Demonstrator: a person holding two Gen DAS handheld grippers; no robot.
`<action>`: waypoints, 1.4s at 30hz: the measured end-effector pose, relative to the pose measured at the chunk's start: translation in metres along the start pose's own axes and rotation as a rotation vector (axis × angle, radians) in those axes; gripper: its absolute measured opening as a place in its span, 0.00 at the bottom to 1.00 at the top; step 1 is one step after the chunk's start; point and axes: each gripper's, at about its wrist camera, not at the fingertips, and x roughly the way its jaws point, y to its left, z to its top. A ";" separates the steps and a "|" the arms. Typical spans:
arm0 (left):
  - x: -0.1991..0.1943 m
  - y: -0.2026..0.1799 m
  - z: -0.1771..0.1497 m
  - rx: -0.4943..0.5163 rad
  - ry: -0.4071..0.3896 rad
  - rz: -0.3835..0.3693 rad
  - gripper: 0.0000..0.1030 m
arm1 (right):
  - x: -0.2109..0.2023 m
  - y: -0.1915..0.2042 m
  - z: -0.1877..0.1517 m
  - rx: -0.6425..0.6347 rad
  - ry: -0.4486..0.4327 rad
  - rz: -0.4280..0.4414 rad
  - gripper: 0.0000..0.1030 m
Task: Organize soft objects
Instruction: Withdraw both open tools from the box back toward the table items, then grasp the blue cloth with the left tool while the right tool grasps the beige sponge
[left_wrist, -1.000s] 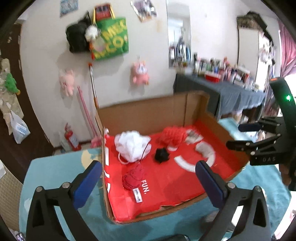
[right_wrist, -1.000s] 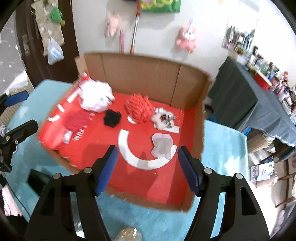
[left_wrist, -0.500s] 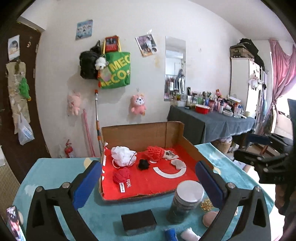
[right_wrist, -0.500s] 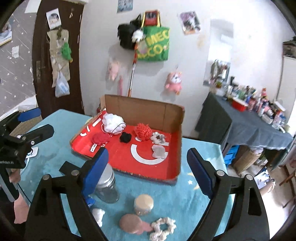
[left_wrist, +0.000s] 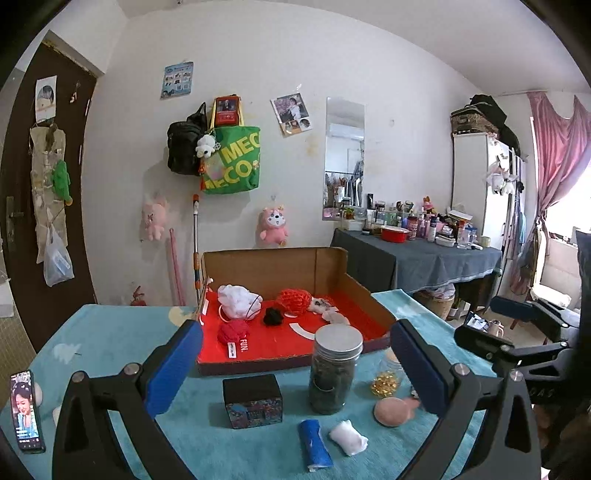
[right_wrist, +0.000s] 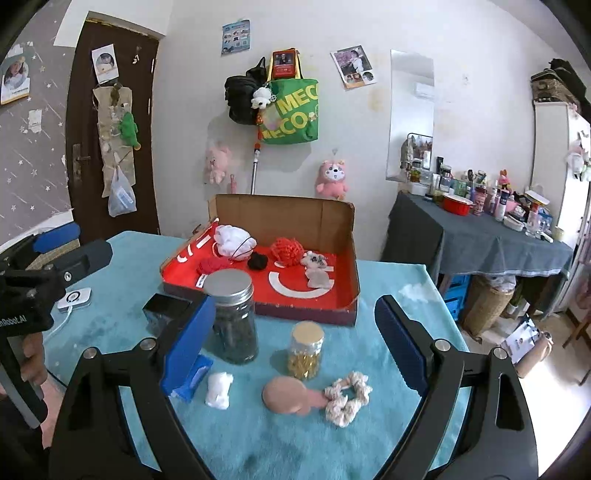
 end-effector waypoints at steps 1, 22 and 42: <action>-0.004 -0.002 0.000 0.004 -0.006 0.005 1.00 | -0.003 0.000 -0.001 0.003 -0.003 0.002 0.86; 0.011 0.002 -0.088 -0.080 0.152 0.022 1.00 | -0.007 0.016 -0.068 0.026 0.007 -0.091 0.88; 0.058 0.017 -0.140 -0.084 0.322 0.069 1.00 | 0.051 0.016 -0.120 0.042 0.164 -0.086 0.88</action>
